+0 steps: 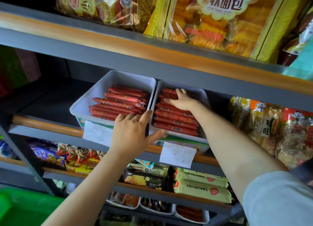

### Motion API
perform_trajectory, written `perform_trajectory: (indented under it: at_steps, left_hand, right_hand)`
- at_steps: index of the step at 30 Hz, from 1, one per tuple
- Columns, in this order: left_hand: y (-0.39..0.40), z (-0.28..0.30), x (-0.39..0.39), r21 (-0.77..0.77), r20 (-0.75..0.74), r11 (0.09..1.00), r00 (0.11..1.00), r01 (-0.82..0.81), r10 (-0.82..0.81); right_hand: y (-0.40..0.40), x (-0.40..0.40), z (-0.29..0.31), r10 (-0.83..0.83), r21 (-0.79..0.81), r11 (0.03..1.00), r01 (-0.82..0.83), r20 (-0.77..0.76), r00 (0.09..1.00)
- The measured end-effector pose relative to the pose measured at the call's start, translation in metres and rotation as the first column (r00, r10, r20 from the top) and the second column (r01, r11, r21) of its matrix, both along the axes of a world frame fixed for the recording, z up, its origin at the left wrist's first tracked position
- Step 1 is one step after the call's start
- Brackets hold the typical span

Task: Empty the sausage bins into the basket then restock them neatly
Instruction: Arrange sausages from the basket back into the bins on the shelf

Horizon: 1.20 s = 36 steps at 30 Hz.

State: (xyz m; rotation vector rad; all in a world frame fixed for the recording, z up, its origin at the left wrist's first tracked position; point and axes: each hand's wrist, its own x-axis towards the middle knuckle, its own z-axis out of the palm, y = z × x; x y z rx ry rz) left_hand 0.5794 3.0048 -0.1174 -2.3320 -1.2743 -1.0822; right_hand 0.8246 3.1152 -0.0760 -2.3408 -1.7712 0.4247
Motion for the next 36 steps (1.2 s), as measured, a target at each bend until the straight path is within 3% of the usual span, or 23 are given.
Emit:
perform_trajectory:
  at_steps: [6,12,18,23,26,32,36]
  left_hand:
    - [-0.003,0.000,0.002,-0.029,-0.001,0.999,1.000,-0.028,0.028]
    - [-0.004,-0.001,0.003,-0.033,-0.004,0.999,0.999,-0.034,0.034]
    - [-0.002,0.000,0.001,-0.034,-0.023,0.999,1.000,-0.020,0.019]
    - [-0.001,-0.002,0.000,-0.035,-0.016,0.999,1.000,-0.007,0.007]
    - [-0.001,-0.003,0.001,-0.030,-0.006,1.000,1.000,-0.009,0.009]
    - [-0.003,-0.002,0.000,-0.034,0.004,0.999,1.000,-0.006,0.007]
    - [-0.002,-0.004,-0.003,-0.021,0.004,1.000,1.000,0.011,-0.011]
  right_hand:
    - [0.002,-0.005,-0.001,-0.015,0.052,0.999,0.015,-0.007,1.000]
    - [-0.007,-0.011,-0.011,-0.024,-0.024,0.999,0.025,0.037,0.999]
    - [-0.026,-0.016,0.003,0.065,-0.148,0.987,-0.055,0.061,0.996]
    - [-0.055,-0.023,0.022,0.241,-0.209,0.951,-0.227,0.039,0.970]
    - [-0.067,-0.018,0.007,0.322,-0.269,0.922,-0.277,0.141,0.936]
    - [-0.054,-0.014,0.011,0.239,-0.070,0.971,-0.229,0.284,0.929]
    - [-0.061,-0.017,0.000,0.262,-0.175,0.960,-0.216,0.307,0.915]
